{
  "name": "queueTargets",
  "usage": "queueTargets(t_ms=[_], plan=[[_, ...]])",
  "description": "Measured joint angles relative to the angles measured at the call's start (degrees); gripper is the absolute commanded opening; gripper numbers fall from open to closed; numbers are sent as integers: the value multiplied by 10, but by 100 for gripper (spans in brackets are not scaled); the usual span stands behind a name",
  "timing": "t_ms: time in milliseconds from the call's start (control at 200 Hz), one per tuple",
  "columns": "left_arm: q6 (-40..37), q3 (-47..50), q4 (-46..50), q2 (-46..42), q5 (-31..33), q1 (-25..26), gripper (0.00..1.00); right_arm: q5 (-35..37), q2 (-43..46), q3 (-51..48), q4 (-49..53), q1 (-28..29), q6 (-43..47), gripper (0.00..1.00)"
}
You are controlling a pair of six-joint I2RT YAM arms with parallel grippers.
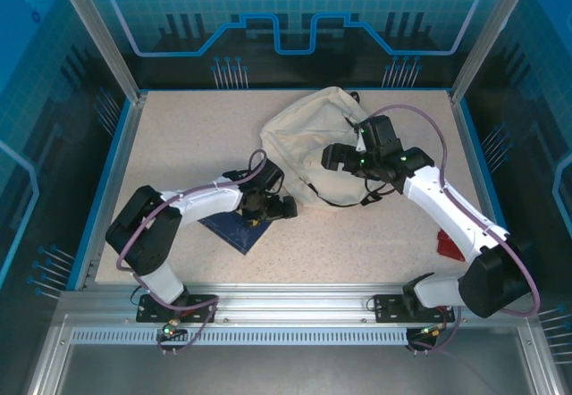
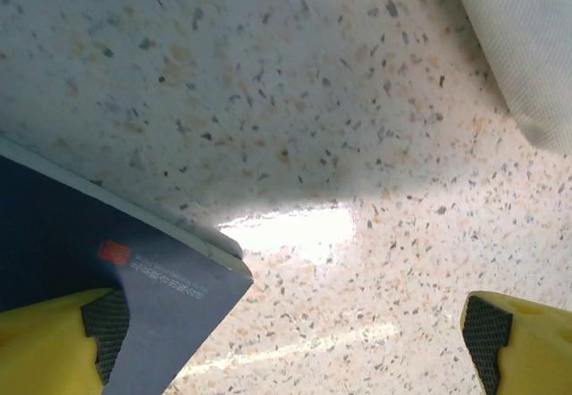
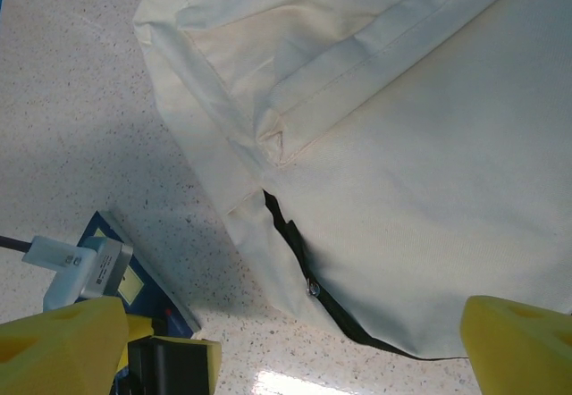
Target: Pack books, pencil case, and school supplies into a backpack
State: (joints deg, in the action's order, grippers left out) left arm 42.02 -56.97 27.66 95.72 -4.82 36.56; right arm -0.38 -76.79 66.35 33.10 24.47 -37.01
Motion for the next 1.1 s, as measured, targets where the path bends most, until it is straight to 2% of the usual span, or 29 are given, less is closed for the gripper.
queueTargets(t_ms=[195,295,435,580,830,1101], plan=[[-6,0,43,-73,27,-23,99,-3,-50,29,6,31,14,91],[-4,18,46,-130,37,-73,99,-8,-103,64,10,68,27,88],[14,98,49,-200,53,-163,99,-24,-197,129,19,127,50,83],[31,179,56,-244,65,-207,97,-54,-305,212,35,179,78,75],[57,222,49,-268,62,-235,89,-103,-444,317,73,214,112,58],[71,238,19,-261,39,-236,69,-122,-505,334,99,217,120,42]])
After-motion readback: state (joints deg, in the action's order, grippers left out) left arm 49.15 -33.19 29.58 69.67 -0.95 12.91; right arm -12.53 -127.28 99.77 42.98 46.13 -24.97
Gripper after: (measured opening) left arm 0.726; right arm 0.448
